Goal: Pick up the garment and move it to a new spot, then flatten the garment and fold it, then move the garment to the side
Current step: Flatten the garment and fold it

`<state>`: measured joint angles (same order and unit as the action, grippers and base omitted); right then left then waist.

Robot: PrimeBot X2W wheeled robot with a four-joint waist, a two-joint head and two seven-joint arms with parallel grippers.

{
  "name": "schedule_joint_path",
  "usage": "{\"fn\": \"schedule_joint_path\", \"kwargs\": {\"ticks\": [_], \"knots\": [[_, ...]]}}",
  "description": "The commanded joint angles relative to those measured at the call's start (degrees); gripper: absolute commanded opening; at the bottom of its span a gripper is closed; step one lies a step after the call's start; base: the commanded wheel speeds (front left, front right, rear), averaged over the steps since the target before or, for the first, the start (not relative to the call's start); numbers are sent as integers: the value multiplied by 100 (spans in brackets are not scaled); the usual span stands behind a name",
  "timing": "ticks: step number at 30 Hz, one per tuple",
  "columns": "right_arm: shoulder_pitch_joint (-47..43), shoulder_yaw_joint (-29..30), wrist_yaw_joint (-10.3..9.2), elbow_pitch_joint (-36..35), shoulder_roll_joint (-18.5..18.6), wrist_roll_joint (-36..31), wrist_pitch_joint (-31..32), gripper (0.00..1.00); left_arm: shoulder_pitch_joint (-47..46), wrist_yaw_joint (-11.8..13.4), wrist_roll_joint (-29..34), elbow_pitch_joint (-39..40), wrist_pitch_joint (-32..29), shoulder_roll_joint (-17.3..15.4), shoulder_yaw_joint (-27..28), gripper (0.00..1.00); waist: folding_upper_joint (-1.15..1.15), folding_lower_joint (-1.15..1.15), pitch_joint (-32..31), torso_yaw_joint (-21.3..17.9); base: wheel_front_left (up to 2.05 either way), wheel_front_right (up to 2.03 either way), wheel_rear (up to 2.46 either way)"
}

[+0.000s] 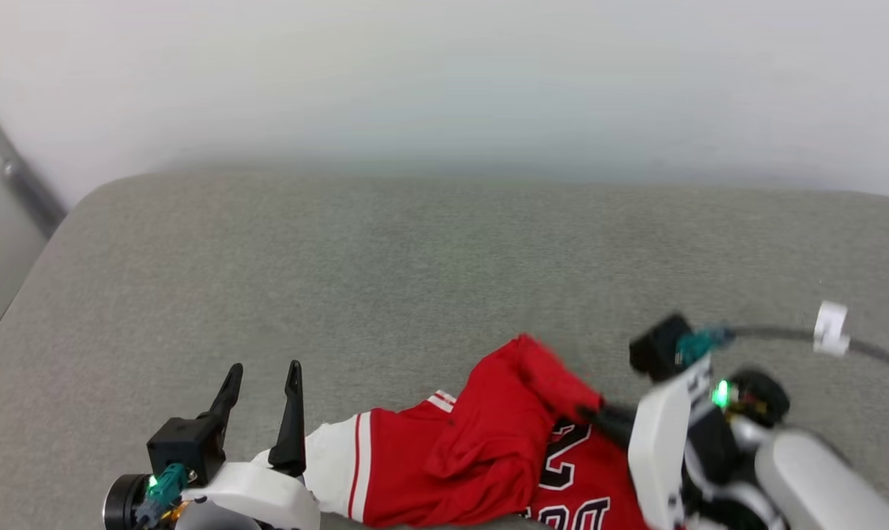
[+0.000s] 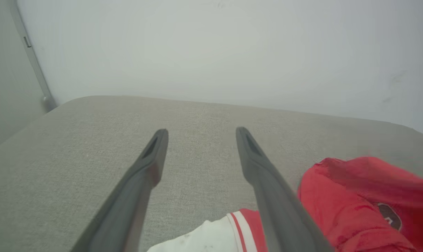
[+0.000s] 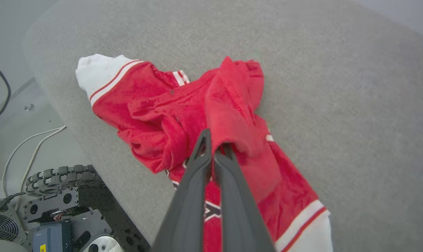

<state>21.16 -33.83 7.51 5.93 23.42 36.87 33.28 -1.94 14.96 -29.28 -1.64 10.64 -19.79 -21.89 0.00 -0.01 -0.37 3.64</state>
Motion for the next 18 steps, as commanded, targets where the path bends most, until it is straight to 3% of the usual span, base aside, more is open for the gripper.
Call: {"fn": "schedule_joint_path", "kwargs": {"ticks": [1,8,14,15,16,18], "knots": [[-388,-49,-4,-235,53,3,-5,0,90,43,-14,56,-28,-43,14,100,0,1,-121,-154,0,0,0],[-1829,-201,-3,-591,-61,41,251,0,217,98,-55,185,-96,-97,26,100,0,1,-148,-256,0,0,0],[-2545,36,-4,-96,-302,-162,179,0,267,122,-96,171,-136,-97,5,100,0,1,-150,-269,0,0,0],[-2567,128,-3,-33,-375,-267,39,30,263,124,-100,171,-137,-93,-2,100,0,1,-148,-264,0,0,0],[-2595,233,-3,25,-441,-350,-99,100,262,123,-104,169,-141,-89,-9,100,0,1,-148,-253,0,0,0],[-2644,514,-4,-8,-627,-455,-483,100,270,120,-114,162,-146,-90,-20,100,0,1,-150,-238,0,0,0]]}}
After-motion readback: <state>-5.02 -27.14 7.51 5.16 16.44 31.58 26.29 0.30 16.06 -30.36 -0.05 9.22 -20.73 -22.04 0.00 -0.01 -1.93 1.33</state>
